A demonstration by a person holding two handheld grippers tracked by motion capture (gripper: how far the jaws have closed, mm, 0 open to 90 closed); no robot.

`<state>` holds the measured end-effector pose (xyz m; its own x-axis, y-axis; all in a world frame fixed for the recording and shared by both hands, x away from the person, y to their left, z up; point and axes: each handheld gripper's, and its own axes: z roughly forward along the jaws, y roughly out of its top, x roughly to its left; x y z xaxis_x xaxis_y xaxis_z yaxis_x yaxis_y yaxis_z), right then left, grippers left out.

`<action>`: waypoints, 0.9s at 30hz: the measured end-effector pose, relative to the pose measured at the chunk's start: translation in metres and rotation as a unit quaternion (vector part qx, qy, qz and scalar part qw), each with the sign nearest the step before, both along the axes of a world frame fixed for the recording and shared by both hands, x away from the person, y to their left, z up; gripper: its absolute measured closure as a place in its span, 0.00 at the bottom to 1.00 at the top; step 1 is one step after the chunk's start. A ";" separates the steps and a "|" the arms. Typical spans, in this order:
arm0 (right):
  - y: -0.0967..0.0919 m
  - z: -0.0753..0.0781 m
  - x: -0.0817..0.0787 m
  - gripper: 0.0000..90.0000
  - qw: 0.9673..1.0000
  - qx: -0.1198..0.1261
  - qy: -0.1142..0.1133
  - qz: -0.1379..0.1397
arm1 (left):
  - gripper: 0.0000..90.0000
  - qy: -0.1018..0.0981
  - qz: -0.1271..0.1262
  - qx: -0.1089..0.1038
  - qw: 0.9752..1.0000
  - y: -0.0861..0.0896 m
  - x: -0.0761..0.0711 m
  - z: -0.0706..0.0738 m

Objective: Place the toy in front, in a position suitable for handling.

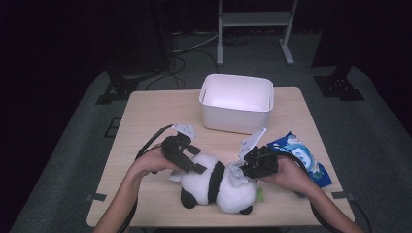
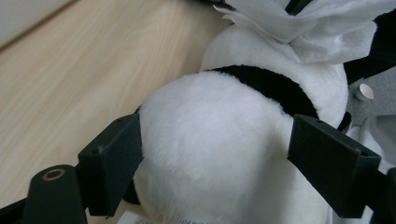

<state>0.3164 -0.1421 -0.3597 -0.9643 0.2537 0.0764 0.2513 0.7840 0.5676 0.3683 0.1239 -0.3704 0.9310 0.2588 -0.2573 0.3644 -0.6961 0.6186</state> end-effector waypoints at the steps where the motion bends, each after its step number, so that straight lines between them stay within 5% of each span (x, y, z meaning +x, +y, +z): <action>1: 0.001 0.000 0.000 0.96 1.000 0.001 -0.001 0.002 | 0.12 0.005 0.004 0.004 1.000 -0.001 0.000 -0.002; 8: 0.005 -0.005 0.002 0.96 1.000 -0.002 0.000 -0.002 | 0.14 0.031 0.004 -0.009 0.999 -0.001 0.003 -0.017; 13: 0.004 -0.009 0.008 0.96 1.000 0.013 0.006 -0.009 | 0.38 0.027 0.008 -0.017 0.999 0.000 0.004 -0.018; 17: 0.003 -0.008 0.015 0.96 0.999 0.026 0.008 -0.017 | 0.51 0.005 0.014 -0.032 0.999 0.001 0.005 -0.016; 22: 0.004 -0.004 0.024 0.96 0.999 0.027 -0.009 -0.024 | 0.54 -0.027 0.027 -0.031 0.999 -0.001 0.011 -0.009; 27: 0.003 0.004 0.042 0.96 0.998 0.032 -0.019 -0.048 | 0.54 -0.101 0.044 -0.022 0.994 -0.004 0.016 0.009</action>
<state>0.3580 -0.1393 -0.3558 -0.9381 0.3414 0.0588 0.3010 0.7194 0.6260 0.3840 0.1194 -0.3618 0.9389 0.3346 -0.0802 0.2882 -0.6377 0.7144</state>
